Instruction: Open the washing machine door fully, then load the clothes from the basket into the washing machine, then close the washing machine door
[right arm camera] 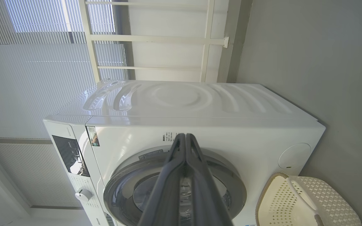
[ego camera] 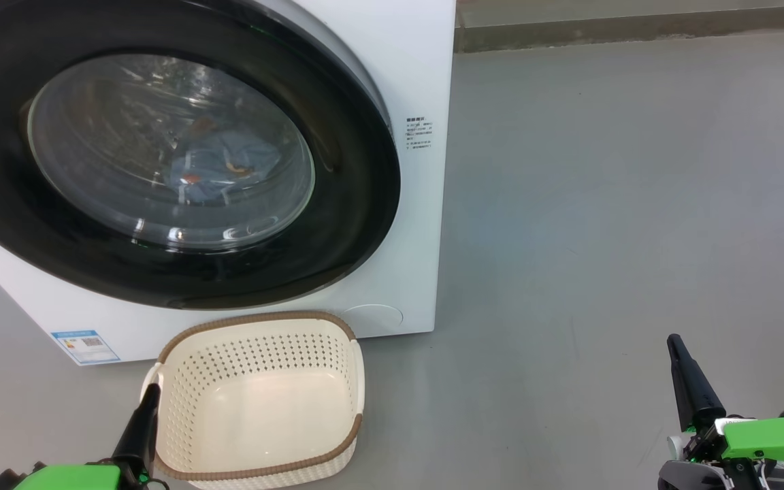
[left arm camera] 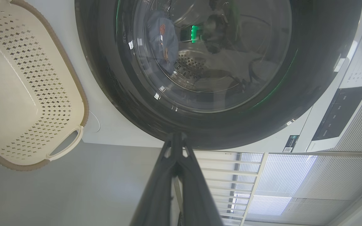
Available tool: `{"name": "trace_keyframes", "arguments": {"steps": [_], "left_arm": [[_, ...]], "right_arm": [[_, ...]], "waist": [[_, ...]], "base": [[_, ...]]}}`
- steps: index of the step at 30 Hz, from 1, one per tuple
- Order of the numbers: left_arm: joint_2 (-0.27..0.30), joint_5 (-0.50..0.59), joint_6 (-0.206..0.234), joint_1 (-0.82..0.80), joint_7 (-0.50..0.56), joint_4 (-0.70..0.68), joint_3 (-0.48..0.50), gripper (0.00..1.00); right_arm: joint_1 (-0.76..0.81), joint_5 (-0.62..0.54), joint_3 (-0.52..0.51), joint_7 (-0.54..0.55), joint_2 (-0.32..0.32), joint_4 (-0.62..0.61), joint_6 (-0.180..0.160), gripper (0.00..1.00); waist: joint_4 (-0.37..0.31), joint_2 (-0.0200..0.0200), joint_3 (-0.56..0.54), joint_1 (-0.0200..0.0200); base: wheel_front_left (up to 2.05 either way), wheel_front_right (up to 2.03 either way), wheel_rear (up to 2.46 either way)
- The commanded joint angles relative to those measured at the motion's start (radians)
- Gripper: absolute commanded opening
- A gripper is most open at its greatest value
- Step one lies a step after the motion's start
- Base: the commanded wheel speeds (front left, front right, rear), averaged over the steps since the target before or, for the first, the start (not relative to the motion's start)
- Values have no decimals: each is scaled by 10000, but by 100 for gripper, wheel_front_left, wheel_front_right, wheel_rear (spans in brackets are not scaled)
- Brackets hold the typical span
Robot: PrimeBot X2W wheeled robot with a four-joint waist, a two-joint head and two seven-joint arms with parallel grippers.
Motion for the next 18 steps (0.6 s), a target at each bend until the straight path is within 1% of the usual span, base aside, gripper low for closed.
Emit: {"name": "trace_keyframes", "arguments": {"steps": [1,18], "left_arm": [[99,-84,-29,-412,63,-264,353,0],[99,-85,-29,-412,61,-264,352,0]], "right_arm": [[-88,94,233,80,-27,-305,16,0],[-88,93,231,81,-26,-305,16,0]], "waist": [[0,-1,0,0],[0,-1,0,0]], "base": [[0,0,0],[0,0,0]]}}
